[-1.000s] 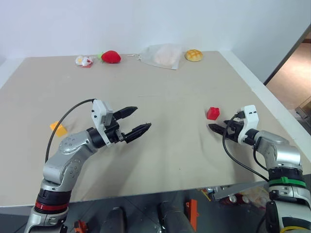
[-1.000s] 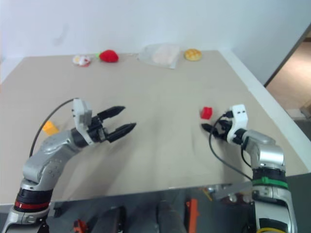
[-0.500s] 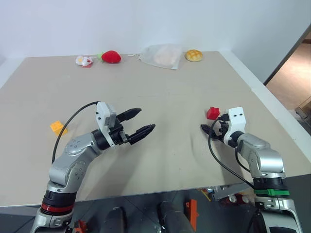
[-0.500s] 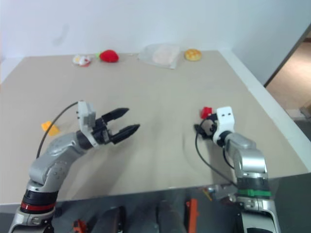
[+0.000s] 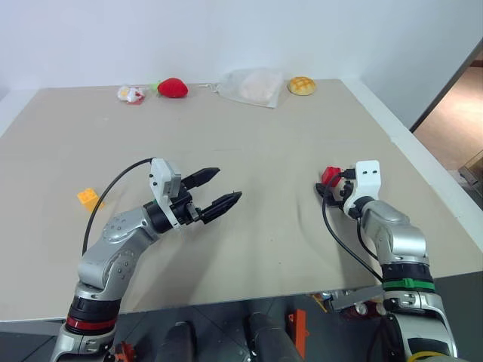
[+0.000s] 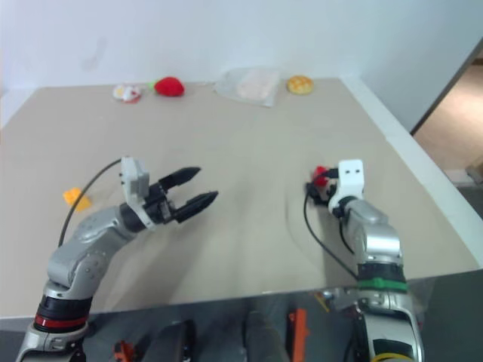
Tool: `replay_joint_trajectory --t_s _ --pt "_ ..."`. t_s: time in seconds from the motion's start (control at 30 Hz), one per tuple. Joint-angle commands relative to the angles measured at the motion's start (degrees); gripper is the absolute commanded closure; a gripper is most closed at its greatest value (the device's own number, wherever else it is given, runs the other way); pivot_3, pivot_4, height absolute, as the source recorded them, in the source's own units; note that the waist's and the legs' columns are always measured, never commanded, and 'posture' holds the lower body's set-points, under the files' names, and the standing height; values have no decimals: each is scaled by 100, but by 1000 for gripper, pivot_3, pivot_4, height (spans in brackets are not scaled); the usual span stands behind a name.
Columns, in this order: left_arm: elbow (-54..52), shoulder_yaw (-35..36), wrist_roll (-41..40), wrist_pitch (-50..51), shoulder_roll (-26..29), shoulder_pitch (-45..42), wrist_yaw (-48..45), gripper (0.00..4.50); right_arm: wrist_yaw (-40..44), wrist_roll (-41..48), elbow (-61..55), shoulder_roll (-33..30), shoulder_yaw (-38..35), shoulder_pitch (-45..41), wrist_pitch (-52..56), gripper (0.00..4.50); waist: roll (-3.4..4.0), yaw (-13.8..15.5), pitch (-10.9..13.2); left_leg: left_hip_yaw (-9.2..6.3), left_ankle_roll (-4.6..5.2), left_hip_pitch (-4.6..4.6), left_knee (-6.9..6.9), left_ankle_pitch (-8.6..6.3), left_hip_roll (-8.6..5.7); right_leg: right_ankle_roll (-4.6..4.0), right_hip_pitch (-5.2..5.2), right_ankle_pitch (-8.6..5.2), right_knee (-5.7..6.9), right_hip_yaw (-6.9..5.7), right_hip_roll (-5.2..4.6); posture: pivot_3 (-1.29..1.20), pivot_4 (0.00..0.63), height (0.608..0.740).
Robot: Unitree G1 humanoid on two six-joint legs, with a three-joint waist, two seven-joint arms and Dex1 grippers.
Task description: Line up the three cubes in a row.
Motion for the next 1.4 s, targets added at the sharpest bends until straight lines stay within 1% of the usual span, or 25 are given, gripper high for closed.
replay_joint_trajectory --t_s 0.03,0.17,0.2,0.23,0.37,0.47,0.57,0.63,0.67,0.73,0.8,0.87,0.9,0.97,1.07,1.13,1.23,1.4 --pt "-124 107 -22 -82 43 15 11 25 -84 -55 172 63 -28 -205 -243 0 0 -1 0 0 0 1 1 0 0 0 0 0 0 0 0 0 150 740" --pt "-149 133 -28 -76 70 44 21 25 -136 -103 477 182 17 -373 -443 0 0 -8 0 1 0 3 2 0 0 0 0 0 0 1 0 0 150 740" --pt "-154 141 -29 -77 77 50 27 0 -122 -104 522 202 18 -393 -486 533 0 -13 0 1 0 3 2 0 1 -1 1 0 0 2 1 0 150 740" --pt "-157 159 -32 -77 88 55 39 0 -79 -102 550 209 27 -400 -526 774 0 -14 0 2 1 4 2 0 1 -1 1 0 0 2 1 0 150 740" --pt "-160 228 -58 -74 161 75 26 0 -31 -122 729 207 35 -465 -659 2174 0 -12 0 -1 1 2 2 1 1 0 1 0 0 1 1 0 150 740" --pt "-206 267 -156 -25 311 124 -167 0 10 -144 954 180 49 -573 -777 3181 0 -12 0 0 3 -1 0 -1 0 0 1 0 -3 1 1 0 150 740" --pt "-225 346 -258 33 538 200 -386 0 156 -229 1238 95 142 -729 -862 3239 0 -19 0 1 5 1 0 -2 2 0 1 0 -4 1 2 0 150 740" --pt "-236 389 -300 66 776 303 -609 0 686 -355 1320 -80 432 -787 -1031 3239 0 -20 0 0 5 1 2 -2 2 0 1 0 -4 1 2 0 150 740" --pt "-234 413 -292 64 926 377 -736 0 1102 -344 1334 -187 569 -823 -1078 3239 0 -21 0 1 5 1 2 -2 2 -1 1 0 -4 1 2 0 150 740" --pt "-173 489 -271 27 1252 541 -1033 0 2240 -159 1229 -438 810 -860 -1152 3239 0 -31 0 3 5 2 1 -2 3 -2 -1 -1 -5 3 2 0 150 740" --pt "-123 594 -335 22 1446 647 -1195 0 3319 -14 1110 -697 1053 -856 -1183 3239 1 -31 1 2 9 2 -4 -5 5 -6 -4 -3 -5 0 3 0 150 740" --pt "-90 673 -386 42 1554 699 -1292 0 4108 19 1120 -901 1270 -890 -1237 3239 2 -26 1 -3 13 -2 -8 -7 7 -11 -6 -9 -5 -8 3 0 150 740" --pt "-79 691 -396 47 1587 709 -1325 0 4335 16 1147 -954 1332 -912 -1270 3239 2 -25 1 -6 14 -4 -8 -9 7 -11 -6 -12 -5 -10 3 0 150 740" --pt "-104 744 -404 77 1671 742 -1386 0 5143 -106 1356 -1090 1645 -1062 -1624 3239 2 -25 1 -5 11 -6 -8 -12 7 -11 -8 -15 -5 -10 2 0 150 740" --pt "-186 777 -427 109 1671 778 -1342 0 5683 -256 1853 -1020 1905 -1400 -1927 3239 2 -33 2 -1 9 -5 -7 -14 8 -11 -12 -15 -5 -9 2 0 150 740" --pt "-290 774 -446 128 1659 854 -1297 0 6024 -255 1980 -974 2003 -1504 -2044 3239 1 -27 2 -3 9 -6 -7 -14 8 -11 -13 -15 -4 -12 2 0 150 740" --pt "-503 806 -500 176 1666 1056 -1231 0 6595 -305 2020 -947 2194 -1543 -2371 3239 1 -22 2 -7 7 -12 -7 -15 8 -12 -13 -18 -4 -14 1 0 150 740" --pt "-707 987 -608 245 1805 1314 -1189 0 7128 -457 2248 -942 2393 -1579 -2833 3239 1 -18 2 -7 -1 -20 -8 -20 7 -9 -22 -23 -4 -14 1 0 150 740"
